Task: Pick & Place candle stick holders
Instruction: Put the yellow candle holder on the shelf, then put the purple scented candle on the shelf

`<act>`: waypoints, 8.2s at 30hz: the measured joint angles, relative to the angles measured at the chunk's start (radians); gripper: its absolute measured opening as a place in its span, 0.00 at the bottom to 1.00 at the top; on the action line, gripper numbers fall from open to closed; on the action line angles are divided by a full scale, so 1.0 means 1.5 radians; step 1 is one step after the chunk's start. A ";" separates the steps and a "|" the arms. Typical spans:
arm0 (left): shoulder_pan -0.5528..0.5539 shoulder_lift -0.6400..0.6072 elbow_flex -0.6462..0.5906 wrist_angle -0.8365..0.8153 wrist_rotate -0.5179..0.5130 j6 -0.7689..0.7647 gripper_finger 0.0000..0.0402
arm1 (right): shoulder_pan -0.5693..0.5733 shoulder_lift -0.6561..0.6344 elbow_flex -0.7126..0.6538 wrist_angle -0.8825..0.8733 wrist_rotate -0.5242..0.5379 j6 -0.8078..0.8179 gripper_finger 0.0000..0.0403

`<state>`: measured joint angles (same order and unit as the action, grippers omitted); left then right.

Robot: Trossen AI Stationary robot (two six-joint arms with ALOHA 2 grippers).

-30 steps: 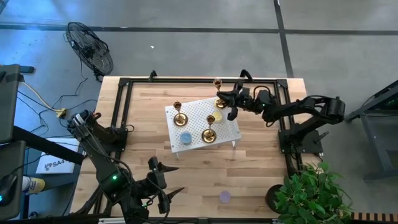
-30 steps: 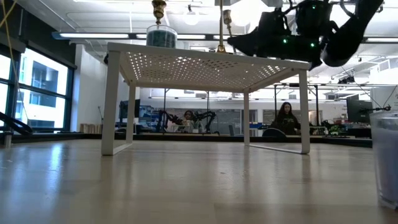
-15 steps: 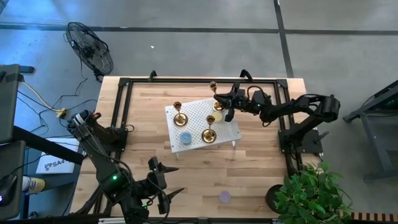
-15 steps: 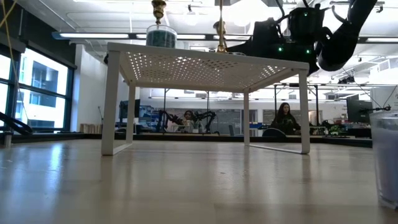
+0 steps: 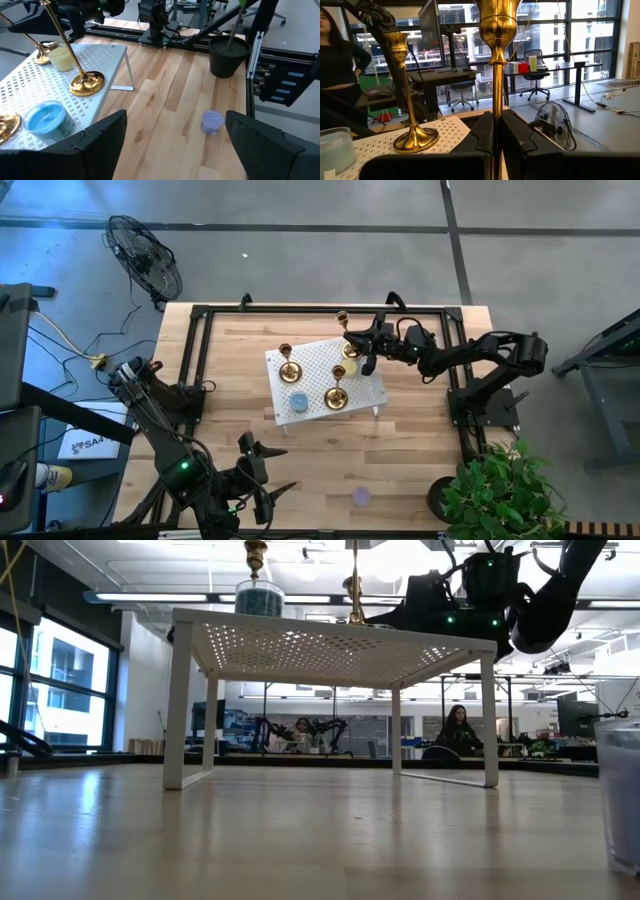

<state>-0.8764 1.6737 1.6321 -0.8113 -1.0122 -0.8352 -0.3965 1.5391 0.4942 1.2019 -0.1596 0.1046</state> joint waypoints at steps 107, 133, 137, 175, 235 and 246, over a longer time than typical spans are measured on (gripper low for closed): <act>0.000 0.000 0.000 0.001 0.006 -0.005 0.83 | 0.075 -0.006 -0.001 0.023 -0.016 -0.024 0.59; 0.000 0.000 0.000 0.001 0.011 -0.006 0.83 | 0.087 -0.126 -0.001 -0.171 0.004 -0.070 0.59; 0.000 0.000 0.000 0.001 0.011 -0.013 0.83 | 0.091 -0.126 -0.001 -0.176 0.007 -0.074 0.59; 0.000 0.000 0.000 0.001 0.016 -0.023 0.83 | 0.105 -0.233 -0.001 -0.338 0.065 -0.093 0.59; 0.000 0.000 -0.030 0.041 0.040 -0.076 0.83 | 0.744 -0.138 0.131 -0.713 0.237 0.125 0.59; 0.000 0.000 -0.030 0.041 0.040 -0.076 0.83 | 0.762 0.041 0.334 -0.952 0.211 0.200 0.59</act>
<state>-0.8768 1.6737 1.5867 -0.7492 -0.9516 -0.9485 0.7458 1.6009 0.9956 -0.2262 0.1575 0.4041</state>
